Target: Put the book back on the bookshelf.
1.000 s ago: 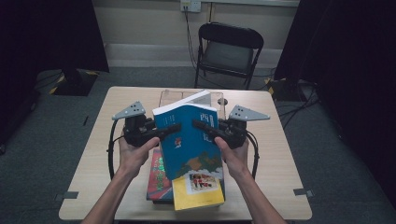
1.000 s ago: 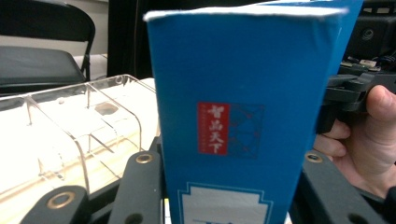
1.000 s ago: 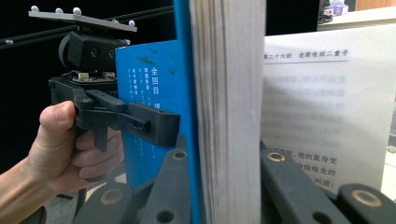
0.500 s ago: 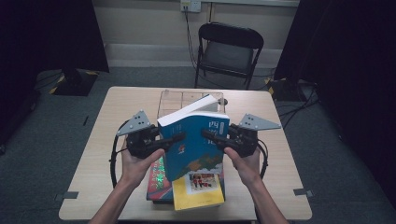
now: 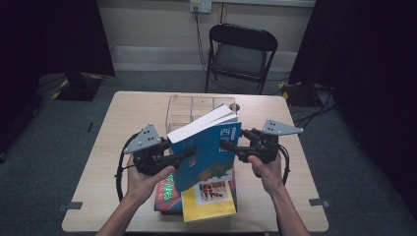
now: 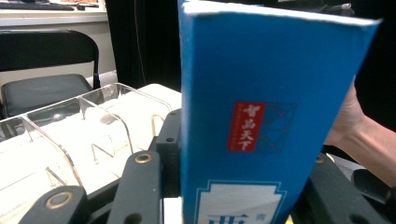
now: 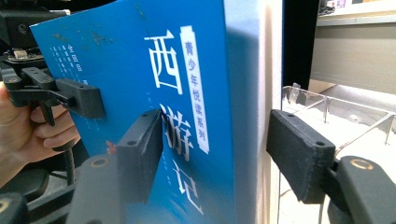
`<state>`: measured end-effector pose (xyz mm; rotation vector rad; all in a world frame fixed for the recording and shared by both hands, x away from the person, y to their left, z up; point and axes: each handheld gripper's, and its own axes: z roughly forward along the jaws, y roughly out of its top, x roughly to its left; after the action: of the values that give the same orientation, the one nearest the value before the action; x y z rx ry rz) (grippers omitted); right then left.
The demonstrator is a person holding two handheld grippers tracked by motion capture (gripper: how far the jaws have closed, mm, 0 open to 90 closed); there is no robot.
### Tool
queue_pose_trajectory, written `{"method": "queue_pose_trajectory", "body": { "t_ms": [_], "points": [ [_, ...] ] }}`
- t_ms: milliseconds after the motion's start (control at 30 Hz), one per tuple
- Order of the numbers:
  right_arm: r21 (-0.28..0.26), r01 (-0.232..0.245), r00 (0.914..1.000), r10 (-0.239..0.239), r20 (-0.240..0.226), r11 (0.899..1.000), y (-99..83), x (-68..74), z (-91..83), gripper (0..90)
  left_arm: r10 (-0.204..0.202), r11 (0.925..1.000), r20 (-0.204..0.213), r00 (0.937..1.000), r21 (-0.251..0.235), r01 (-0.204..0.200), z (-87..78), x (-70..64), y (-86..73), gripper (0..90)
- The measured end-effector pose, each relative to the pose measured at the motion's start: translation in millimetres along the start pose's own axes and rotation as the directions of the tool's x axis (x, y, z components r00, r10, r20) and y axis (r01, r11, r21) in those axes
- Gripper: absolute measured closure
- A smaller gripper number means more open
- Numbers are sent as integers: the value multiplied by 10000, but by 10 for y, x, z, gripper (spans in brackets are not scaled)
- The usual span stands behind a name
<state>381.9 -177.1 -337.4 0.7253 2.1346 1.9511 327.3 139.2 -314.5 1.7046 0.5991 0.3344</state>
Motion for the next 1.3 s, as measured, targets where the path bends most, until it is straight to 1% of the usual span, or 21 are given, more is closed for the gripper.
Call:
{"method": "queue_pose_trajectory", "body": {
  "t_ms": [33, 67, 100, 133, 233, 300, 333, 367, 400, 500, 533, 633, 733, 767, 833, 933, 1100, 1133, 1233, 1267, 1300],
  "points": [
    [16, -22, 10000, 22, -13, 10000, -3, -10, -1, 329, -28, 10000, 64, 10000, 11, 28, -4, 3, 0, 596],
    [97, -23, 9998, 21, 215, 10000, -5, -14, 4, 284, -38, 10000, 128, 9999, -6, 38, -9, 6, -2, 596],
    [237, 70, 9990, -80, 433, 9997, -9, -18, 9, 283, -2, 10000, 150, 9999, 2, 2, -17, 3, -4, 595],
    [302, 125, 9987, -139, 481, 9995, -17, -29, 8, 270, 14, 10000, 181, 9998, 25, -14, -26, -6, -5, 595],
    [273, -143, 9995, 136, 275, 9995, -27, -59, 20, 236, 46, 10000, 259, 9997, -20, -45, -33, -15, -13, 595],
    [347, -239, 9997, 240, -37, 9991, -36, -73, 51, 241, 51, 10000, 283, 9996, -41, -50, -35, -18, -18, 594],
    [483, -188, 9988, 210, -443, 9987, -46, -72, 82, 285, -5, 10000, 265, 9996, -15, 5, -37, -24, -18, 591],
    [483, -188, 9988, 210, -443, 9987, -46, -72, 82, 285, -5, 10000, 265, 9996, -15, 5, -37, -24, -18, 589],
    [529, -50, 9993, 70, -376, 9986, -44, -58, 81, 301, -69, 10000, 278, 9996, -51, 70, -34, -25, -20, 589],
    [762, 230, 9996, -216, -186, 9968, -20, -29, 40, 366, 71, 9999, 215, 9997, 87, -73, -34, -27, -9, 587],
    [647, 307, 9994, -296, -180, 9974, -20, -21, 26, 407, 54, 10000, 223, 9997, 66, -55, -31, -20, -11, 587],
    [681, 353, 9992, -340, -202, 9971, -10, -10, 19, 420, 51, 10000, 263, 9996, 35, -52, -31, -8, -23, 585],
    [679, 384, 9990, -368, -246, 9970, -2, -1, 11, 442, -245, 9997, 437, 9987, 34, 244, -17, 21, -38, 574],
    [668, 400, 9989, -384, -258, 9970, -1, 1, 10, 451, -49, 9999, 290, 9996, 96, 47, 8, 7, -47, 574],
    [634, 418, 9986, -396, -355, 9971, 2, 4, 8, 456, 40, 9999, 192, 9998, 130, -43, 36, -10, -62, 575],
    [675, 450, 9984, -426, -358, 9967, 6, 13, 4, 464, -199, 9998, 269, 9994, 100, 197, 64, 7, -88, 567],
    [610, 567, 9979, -547, -343, 9965, 12, 38, 20, 490, -304, 9995, 23, 9995, 20, 304, 151, 5, -171, 525],
    [672, 624, 9978, -606, -287, 9958, 15, 39, 18, 493, -232, 9997, -61, 9997, 48, 232, 156, 8, -173, 527],
    [696, 566, 9979, -542, -354, 9960, 10, 26, 3, 499, 46, 9999, -52, 10000, 96, -46, 169, -3, -168, 564],
    [693, 579, 9978, -556, -350, 9959, 9, 26, 0, 501, 276, 9995, -192, 9994, 134, -273, 174, -20, -169, 569],
    [724, 586, 9978, -563, -338, 9957, 10, 25, -3, 502, 355, 9993, -262, 9990, 140, -351, 180, -27, -169, 570]
  ]
}}
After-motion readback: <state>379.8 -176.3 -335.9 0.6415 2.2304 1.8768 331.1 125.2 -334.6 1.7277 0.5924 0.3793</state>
